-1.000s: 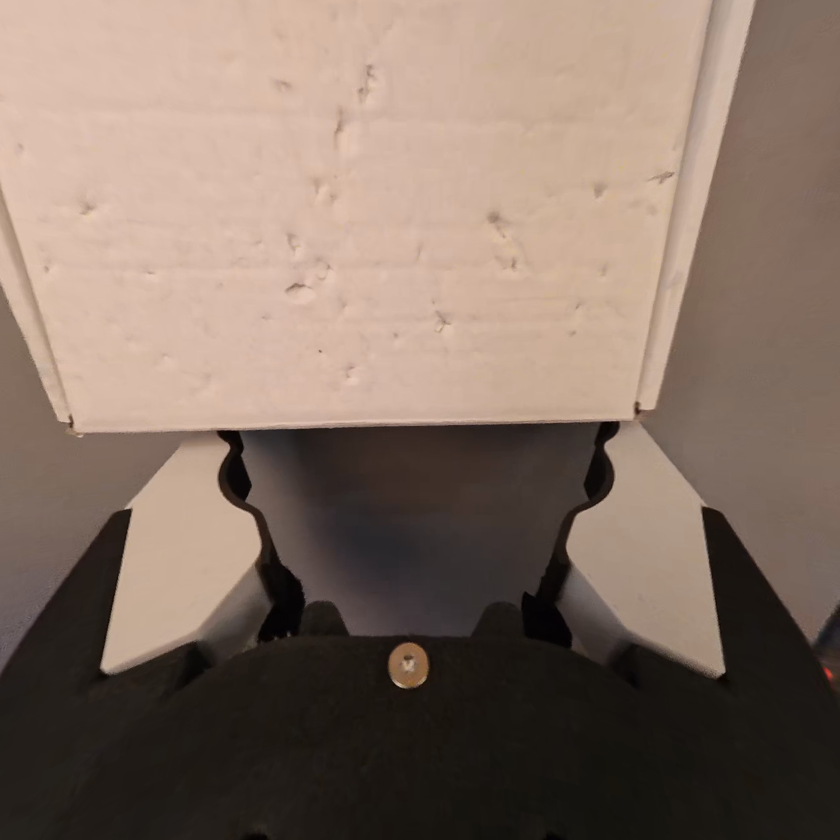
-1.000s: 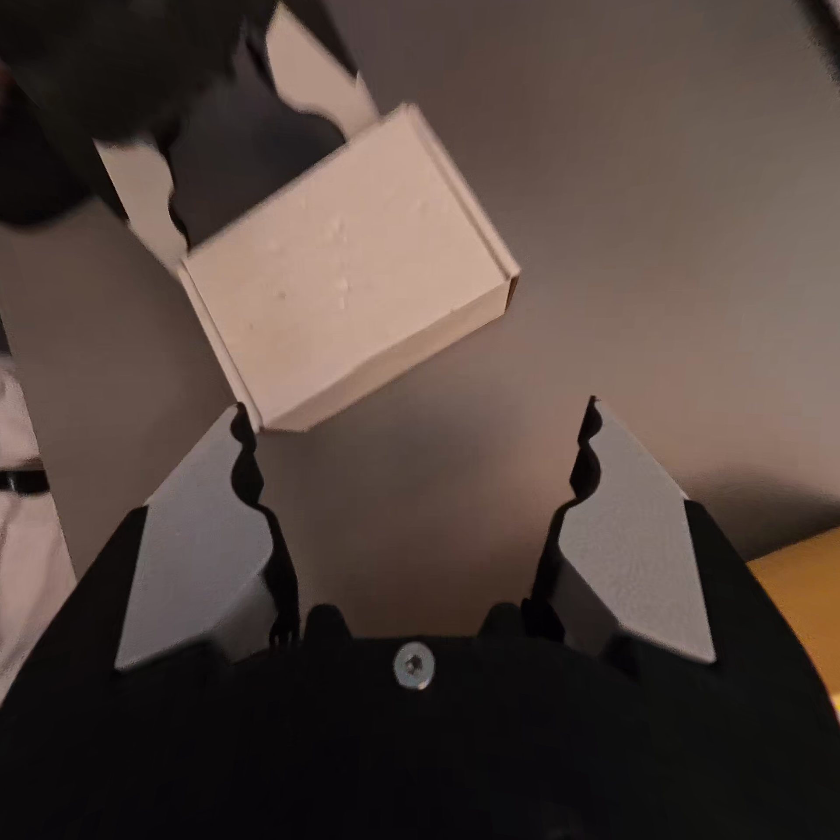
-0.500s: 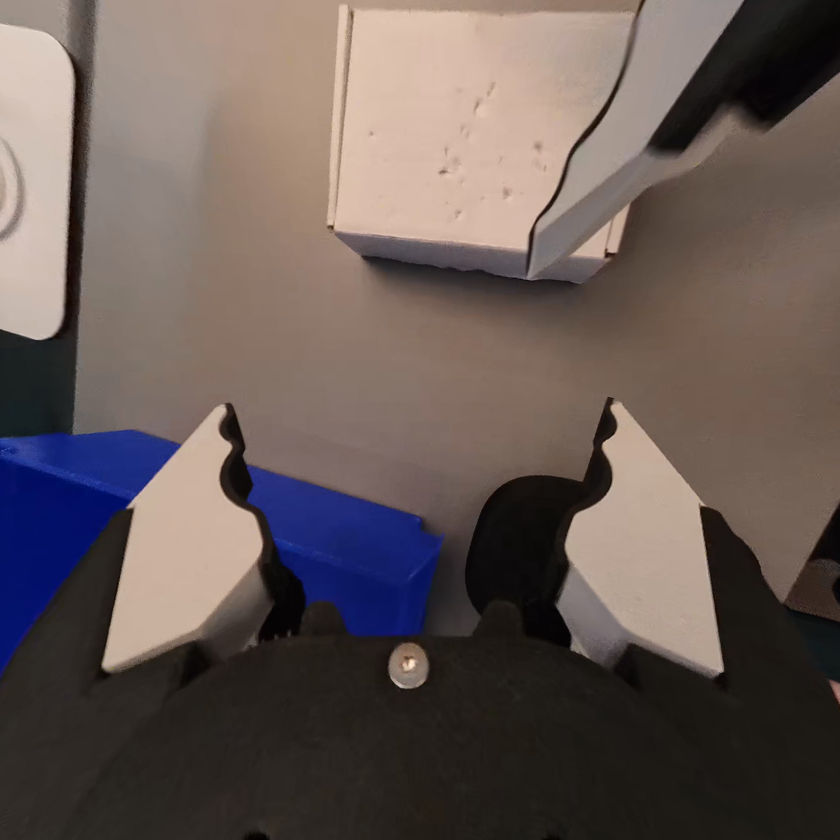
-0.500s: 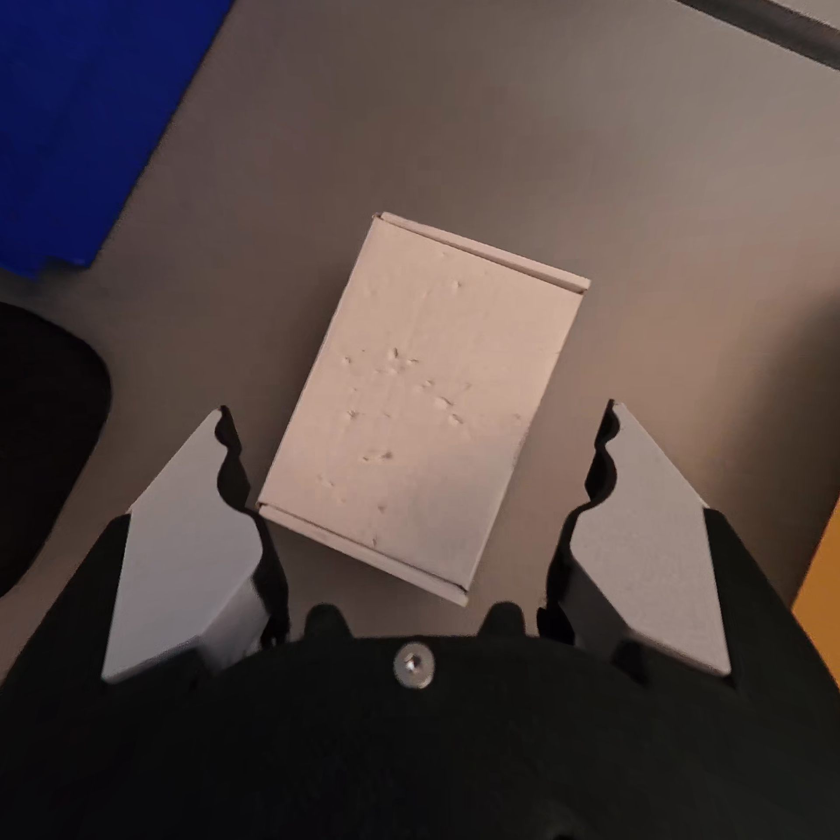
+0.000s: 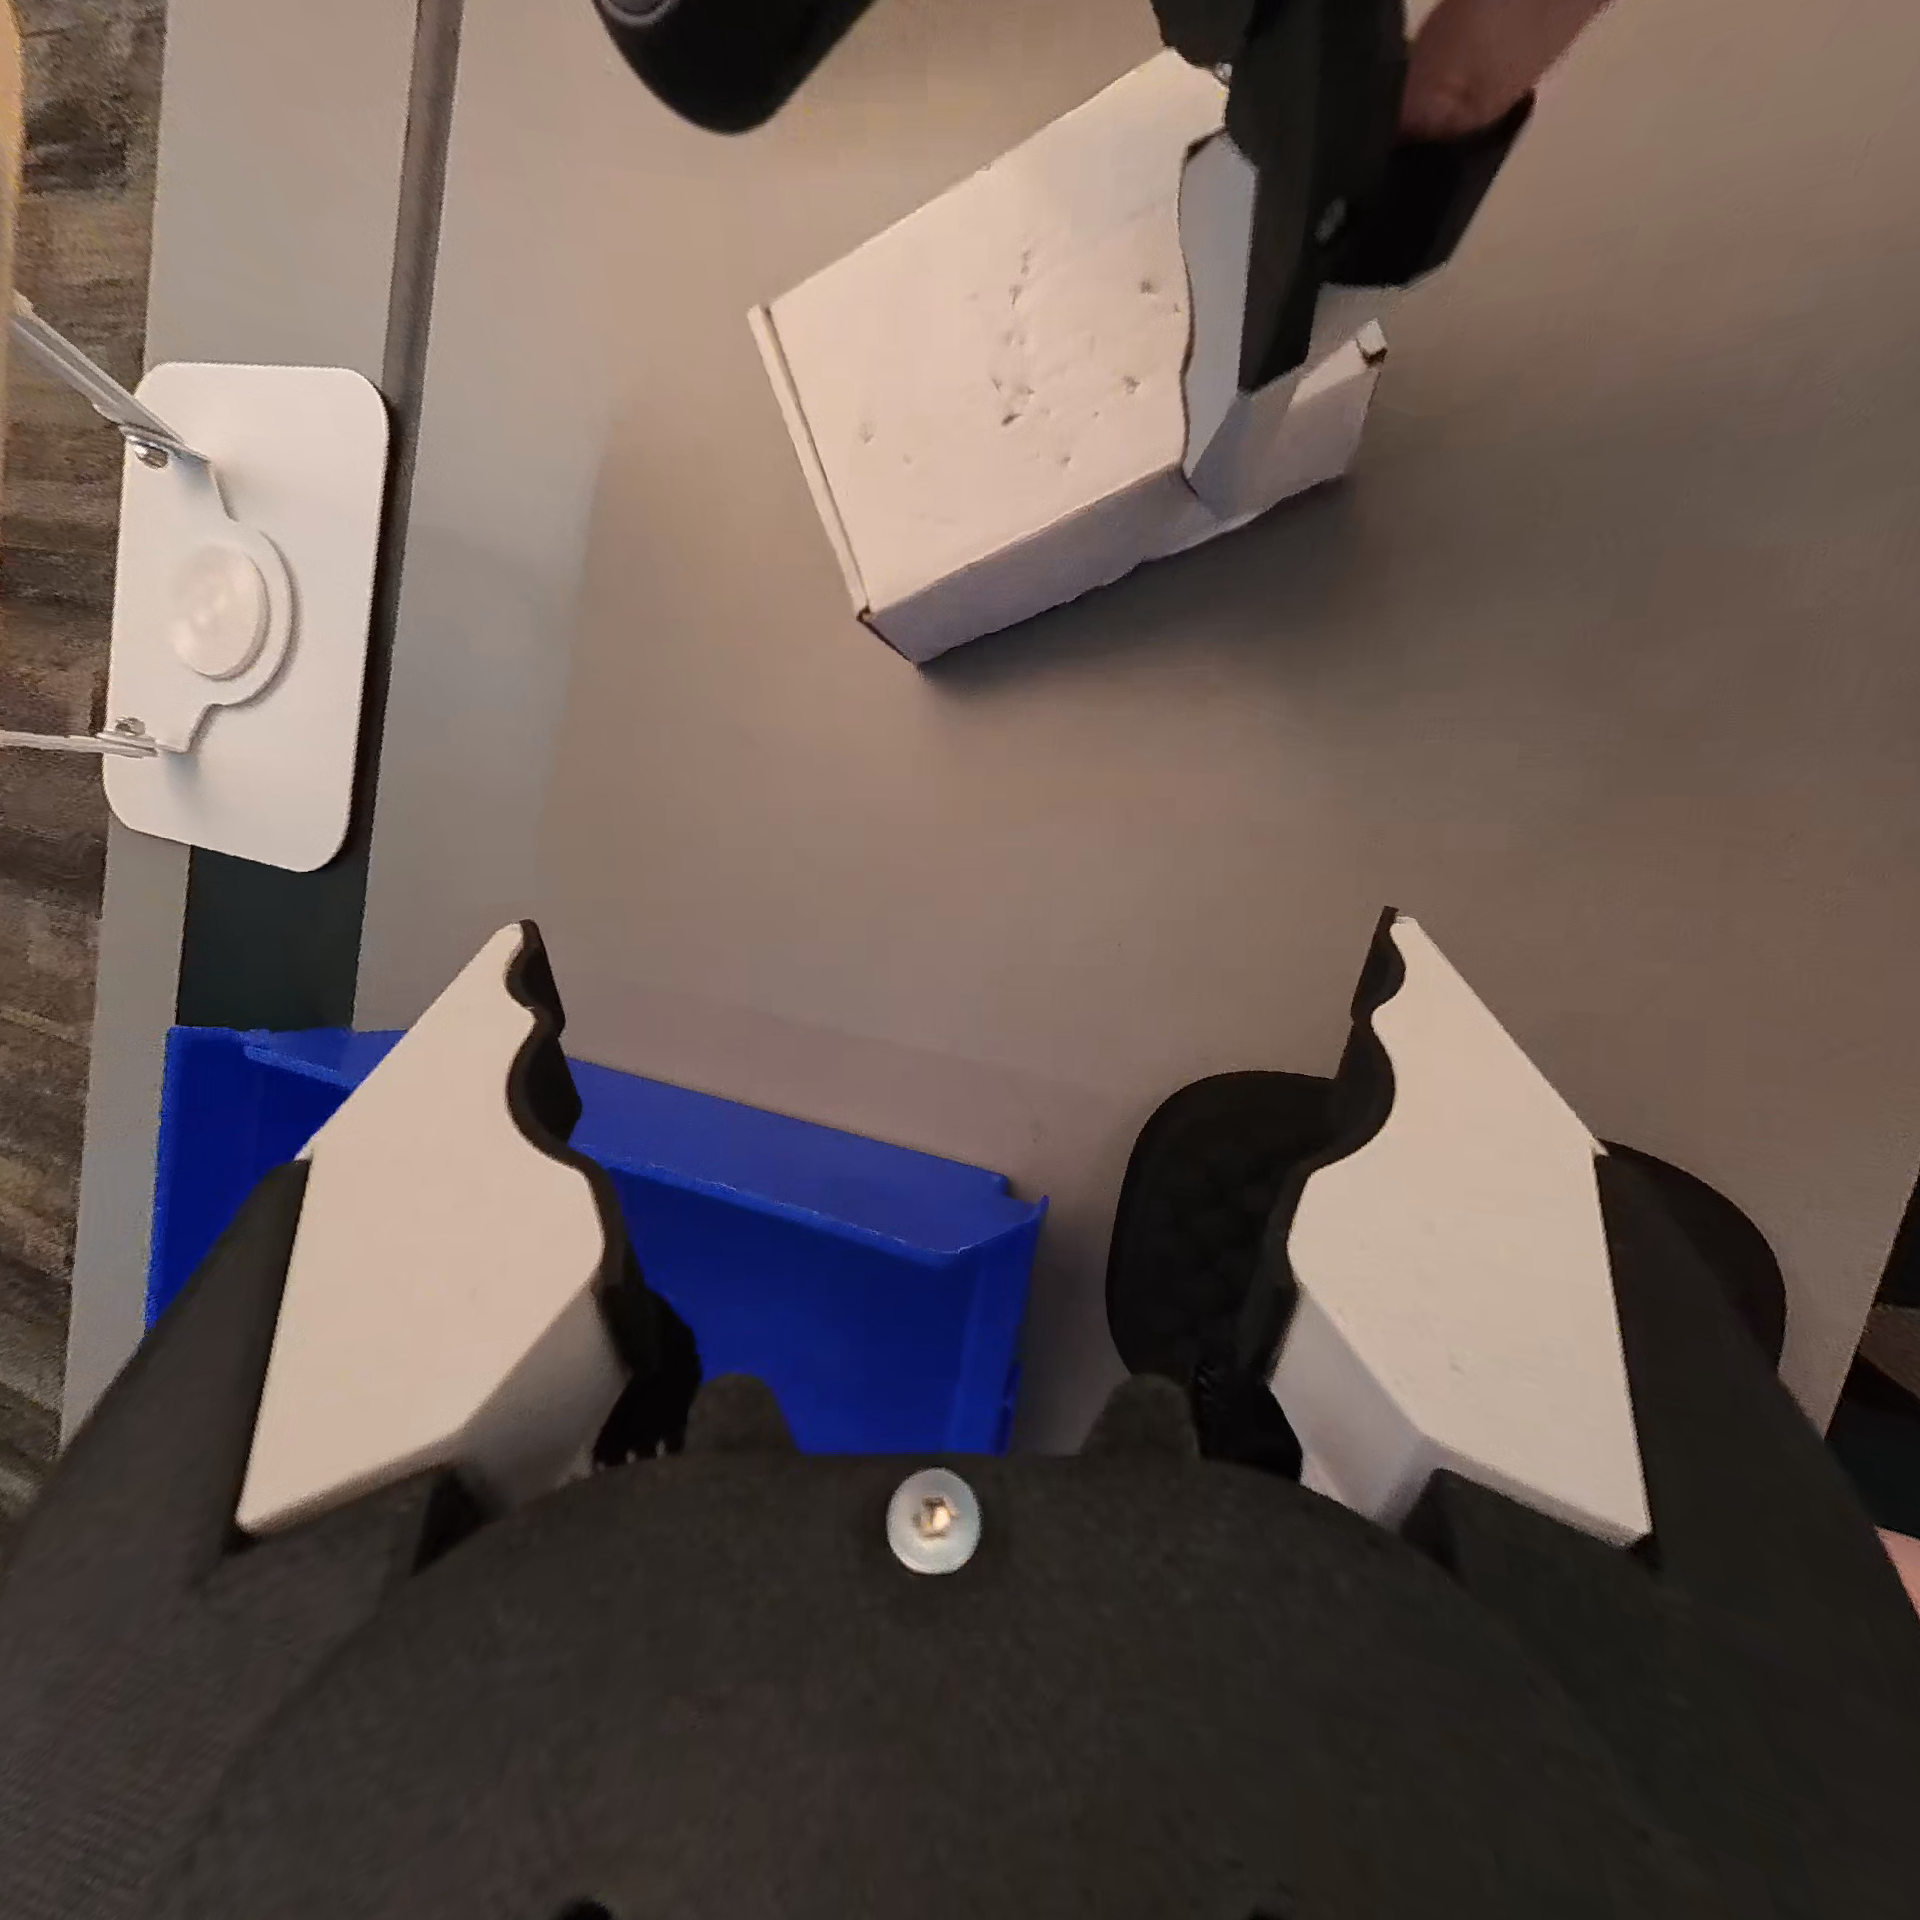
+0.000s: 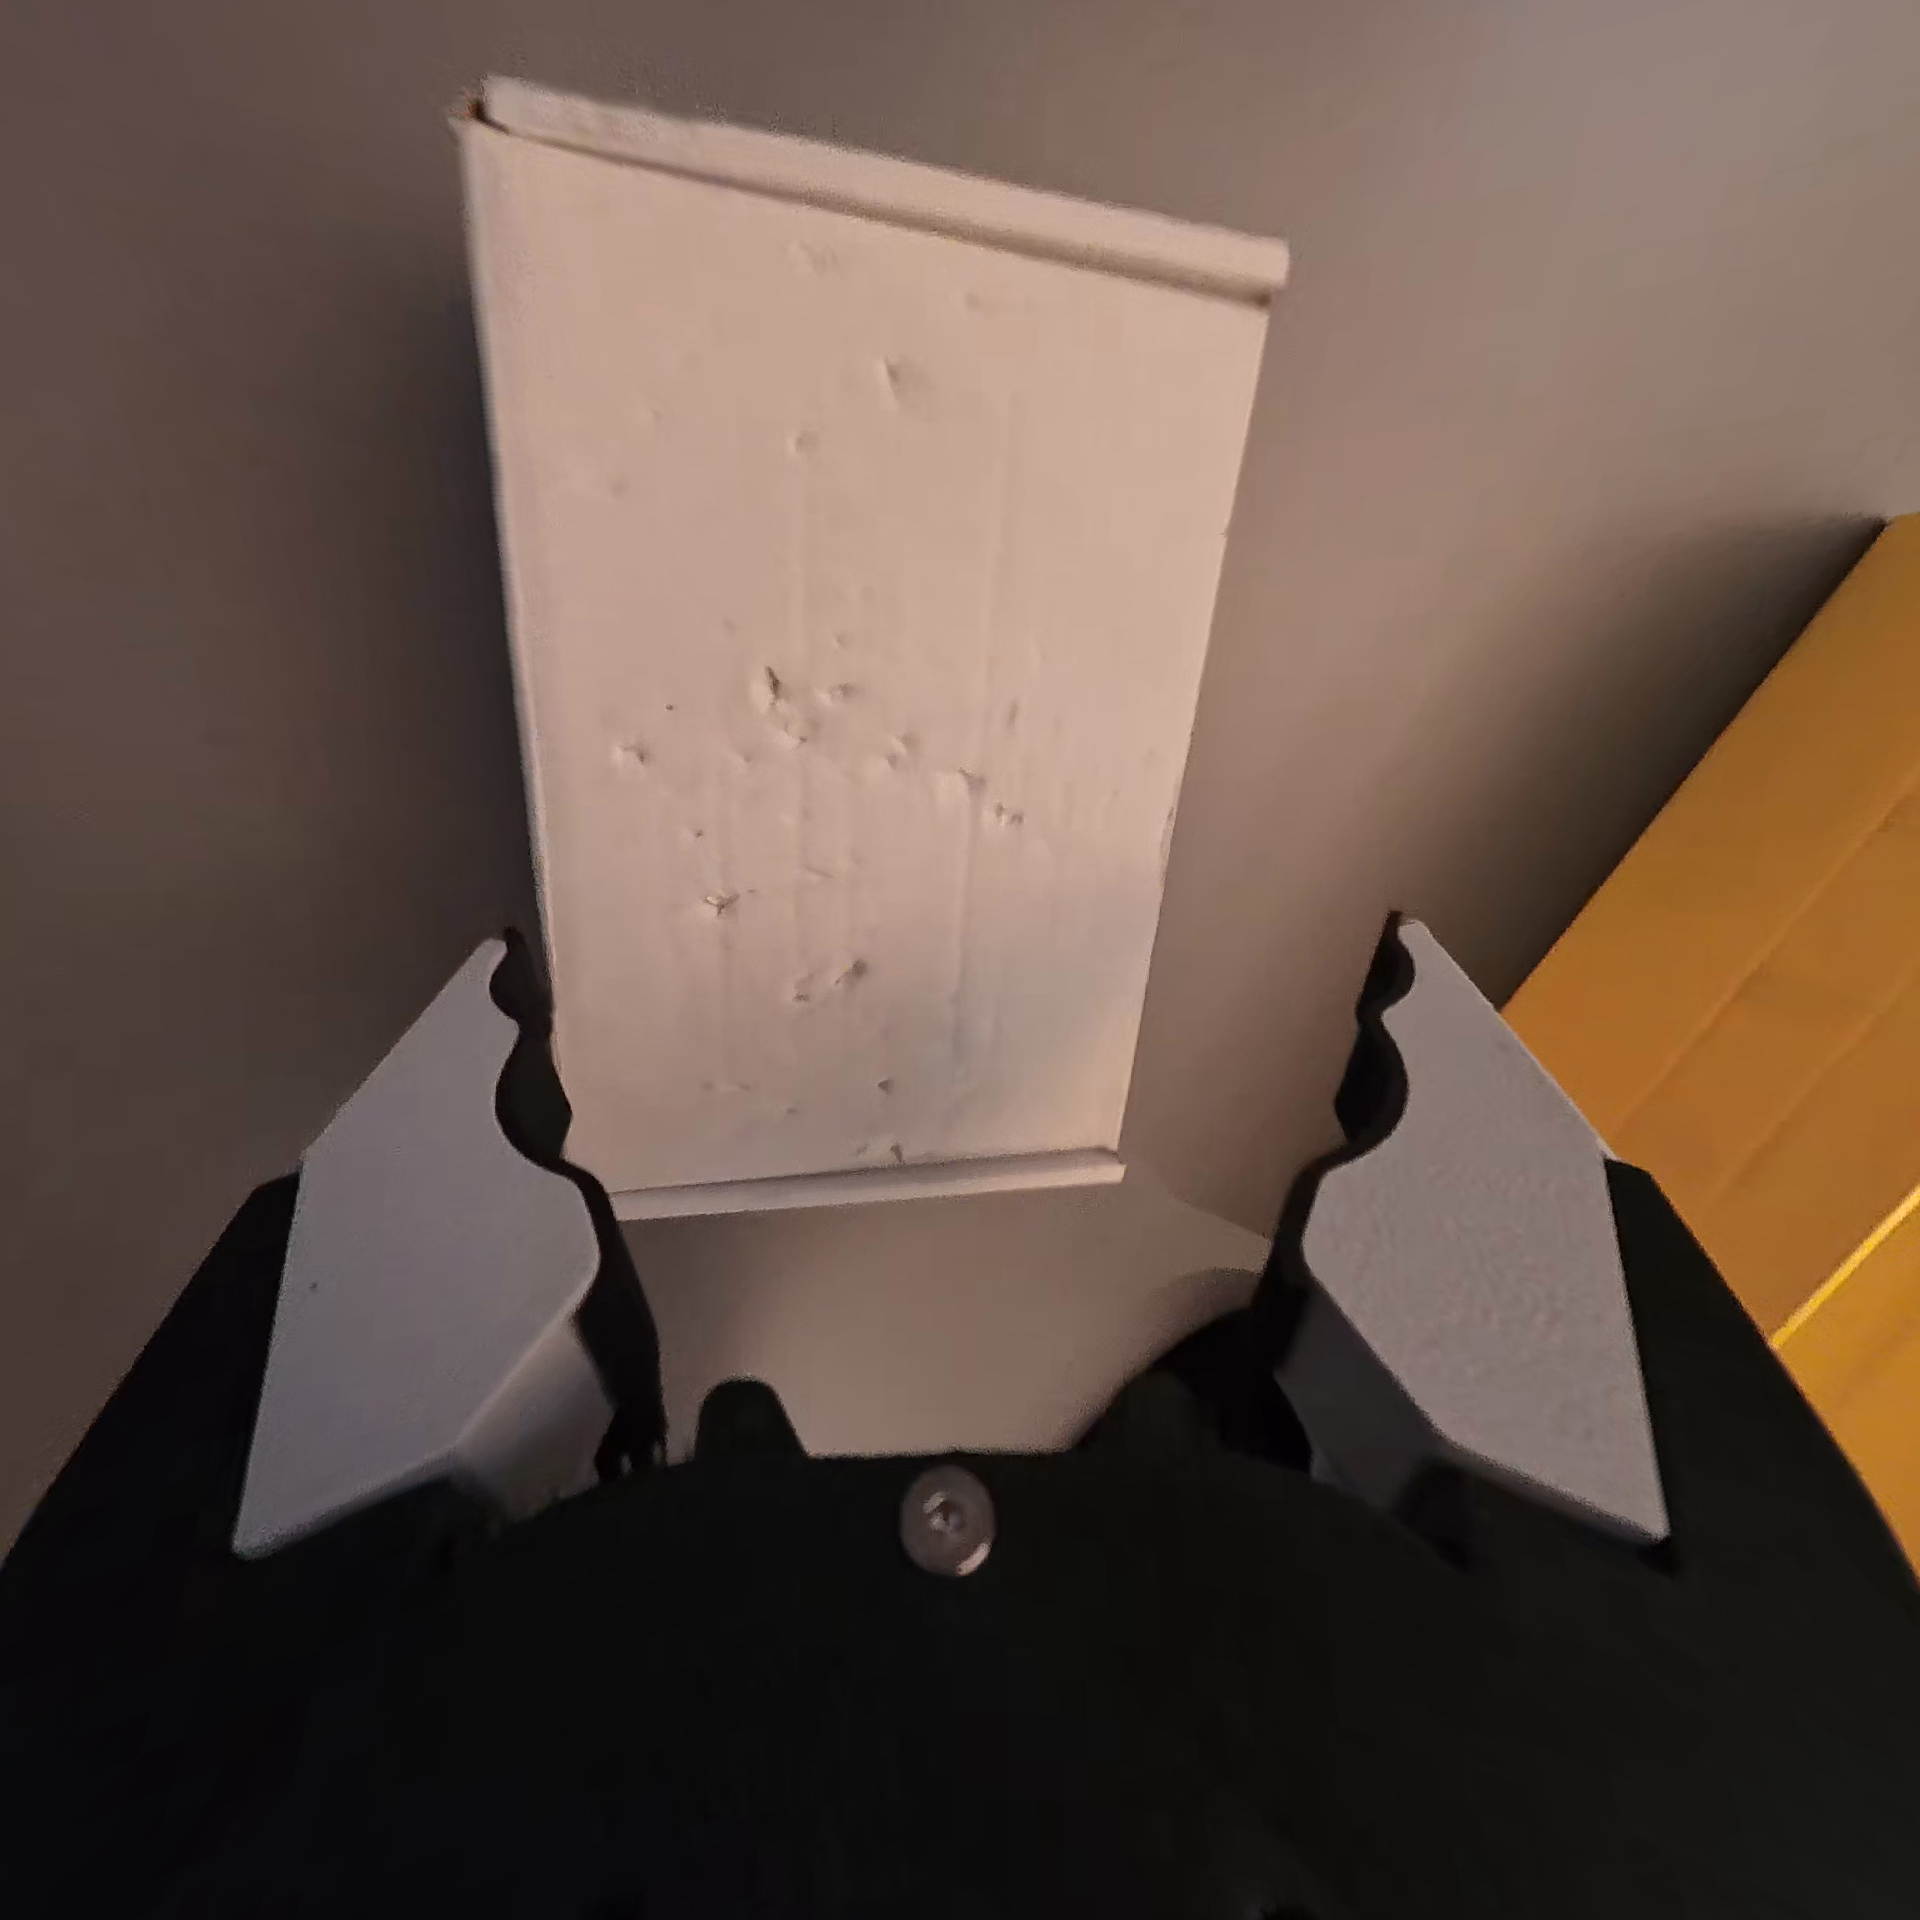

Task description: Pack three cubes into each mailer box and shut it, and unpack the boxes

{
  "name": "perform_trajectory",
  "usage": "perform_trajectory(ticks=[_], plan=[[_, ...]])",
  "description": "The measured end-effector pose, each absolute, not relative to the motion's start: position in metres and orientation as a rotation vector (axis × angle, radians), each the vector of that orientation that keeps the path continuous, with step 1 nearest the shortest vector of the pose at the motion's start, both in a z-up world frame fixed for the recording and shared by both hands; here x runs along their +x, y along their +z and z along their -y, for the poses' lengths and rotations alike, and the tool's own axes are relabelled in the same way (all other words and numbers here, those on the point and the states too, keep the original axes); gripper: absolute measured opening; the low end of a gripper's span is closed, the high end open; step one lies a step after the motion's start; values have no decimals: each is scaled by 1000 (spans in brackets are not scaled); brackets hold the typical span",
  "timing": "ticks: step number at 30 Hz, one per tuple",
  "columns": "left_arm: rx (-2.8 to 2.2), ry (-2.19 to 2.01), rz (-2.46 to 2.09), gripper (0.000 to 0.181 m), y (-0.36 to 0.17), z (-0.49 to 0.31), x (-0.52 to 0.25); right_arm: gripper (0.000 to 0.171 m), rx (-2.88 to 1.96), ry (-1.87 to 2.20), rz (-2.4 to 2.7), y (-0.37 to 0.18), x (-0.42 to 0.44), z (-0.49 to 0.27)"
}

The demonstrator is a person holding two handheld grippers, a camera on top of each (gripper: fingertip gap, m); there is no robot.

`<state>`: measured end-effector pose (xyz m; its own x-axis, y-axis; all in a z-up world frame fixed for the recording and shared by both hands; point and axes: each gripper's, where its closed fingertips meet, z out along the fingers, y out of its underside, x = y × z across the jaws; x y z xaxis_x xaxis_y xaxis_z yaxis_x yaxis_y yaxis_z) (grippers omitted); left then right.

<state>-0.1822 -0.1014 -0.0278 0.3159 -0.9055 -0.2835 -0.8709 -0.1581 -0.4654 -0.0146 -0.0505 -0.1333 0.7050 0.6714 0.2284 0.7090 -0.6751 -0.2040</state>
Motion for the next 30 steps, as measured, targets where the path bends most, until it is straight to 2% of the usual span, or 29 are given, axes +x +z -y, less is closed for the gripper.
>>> perform_trajectory(ticks=[1,4,11,15,30], plan=[[-2030,-84,-1561,147,-27,102,-183,150,-2655,-198,1107,-134,-10,47],[-2011,-83,-1556,147,-23,103,-184,150,-2713,49,1080,-136,-30,46],[-1979,-93,-1551,145,-17,105,-184,144,-2813,-73,1070,-144,-34,30],[-1982,-67,-1543,145,-17,102,-188,128,-2842,10,1069,-148,-40,32],[-1952,-9,-1593,142,-21,104,-182,129,-2950,58,977,-157,-37,40]])
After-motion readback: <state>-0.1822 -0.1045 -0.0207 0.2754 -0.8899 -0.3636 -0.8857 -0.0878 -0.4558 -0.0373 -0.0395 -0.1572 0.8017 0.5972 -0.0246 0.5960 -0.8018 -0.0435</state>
